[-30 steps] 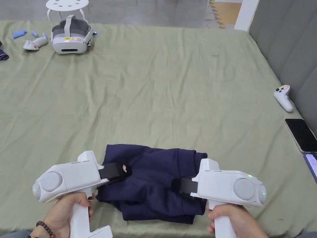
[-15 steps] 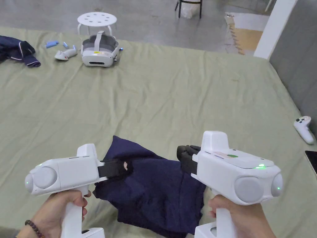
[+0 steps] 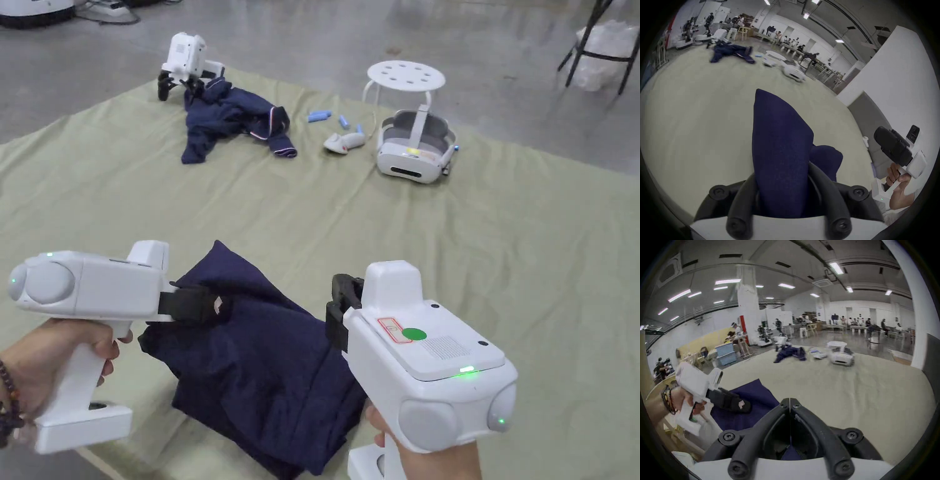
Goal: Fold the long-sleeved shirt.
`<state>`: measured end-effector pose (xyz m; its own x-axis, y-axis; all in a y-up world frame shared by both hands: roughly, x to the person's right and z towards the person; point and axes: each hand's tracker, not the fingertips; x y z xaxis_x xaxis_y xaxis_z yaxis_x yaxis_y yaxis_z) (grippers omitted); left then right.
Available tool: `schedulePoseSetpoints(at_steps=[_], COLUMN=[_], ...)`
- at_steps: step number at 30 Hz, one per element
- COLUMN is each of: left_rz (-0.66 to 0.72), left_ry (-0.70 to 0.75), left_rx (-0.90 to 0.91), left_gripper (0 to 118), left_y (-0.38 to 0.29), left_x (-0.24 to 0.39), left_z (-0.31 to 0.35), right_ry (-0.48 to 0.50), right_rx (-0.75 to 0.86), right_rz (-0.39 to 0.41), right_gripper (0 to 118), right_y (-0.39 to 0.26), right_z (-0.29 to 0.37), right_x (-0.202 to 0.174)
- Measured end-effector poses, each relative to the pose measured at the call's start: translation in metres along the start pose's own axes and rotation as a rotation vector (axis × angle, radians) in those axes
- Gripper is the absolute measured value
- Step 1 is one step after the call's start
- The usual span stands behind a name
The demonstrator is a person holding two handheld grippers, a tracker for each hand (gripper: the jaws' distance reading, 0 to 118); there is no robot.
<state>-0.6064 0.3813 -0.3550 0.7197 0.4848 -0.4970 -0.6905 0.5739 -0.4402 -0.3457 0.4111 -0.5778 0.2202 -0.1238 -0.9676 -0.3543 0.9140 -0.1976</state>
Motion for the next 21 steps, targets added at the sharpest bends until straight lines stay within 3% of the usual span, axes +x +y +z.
schedulePoseSetpoints(at_steps=[5, 6, 7, 8, 9, 11, 12, 17, 18, 21], left_rz=[0.021, 0.035, 0.050, 0.052, 0.055, 0.002, -0.009, -0.011, -0.034, -0.171], left_ry=[0.100, 0.121, 0.152, 0.163, 0.193, 0.276, 0.308, 0.277, 0.269, 0.220], left_rx=[-0.003, 0.001, 0.015, 0.013, 0.019, 0.079, 0.099, 0.191, 0.198, 0.279], left_gripper=[25, 31, 61, 79, 79, 96, 111, 106, 99, 22], left_y=[0.042, 0.047, 0.049, 0.048, 0.047, 0.046, 0.046, 0.062, 0.064, 0.067], left_x=[-0.098, -0.110, -0.121, -0.126, -0.129, -0.127, -0.122, -0.083, -0.067, 0.009], left_z=[0.037, 0.039, 0.039, 0.038, 0.037, 0.034, 0.038, 0.065, 0.071, 0.078], right_ry=[0.055, 0.062, 0.067, 0.070, 0.070, 0.077, 0.080, 0.084, 0.080, 0.041], right_rx=[0.038, 0.033, 0.028, 0.022, 0.017, 0.000, -0.001, 0.032, 0.046, 0.095], right_rz=[0.014, 0.024, 0.050, 0.065, 0.073, 0.075, 0.074, 0.066, 0.060, 0.076], right_gripper=[0, 0, 0, 0, 0, 0, 0, 0, 0, 0], right_y=[-0.014, -0.016, -0.019, -0.020, -0.018, -0.017, -0.016, 0.007, 0.014, 0.040], right_z=[-0.081, -0.091, -0.101, -0.108, -0.108, -0.111, -0.109, -0.069, -0.056, -0.013], right_x=[-0.055, -0.060, -0.066, -0.068, -0.070, -0.070, -0.069, -0.051, -0.045, -0.021])
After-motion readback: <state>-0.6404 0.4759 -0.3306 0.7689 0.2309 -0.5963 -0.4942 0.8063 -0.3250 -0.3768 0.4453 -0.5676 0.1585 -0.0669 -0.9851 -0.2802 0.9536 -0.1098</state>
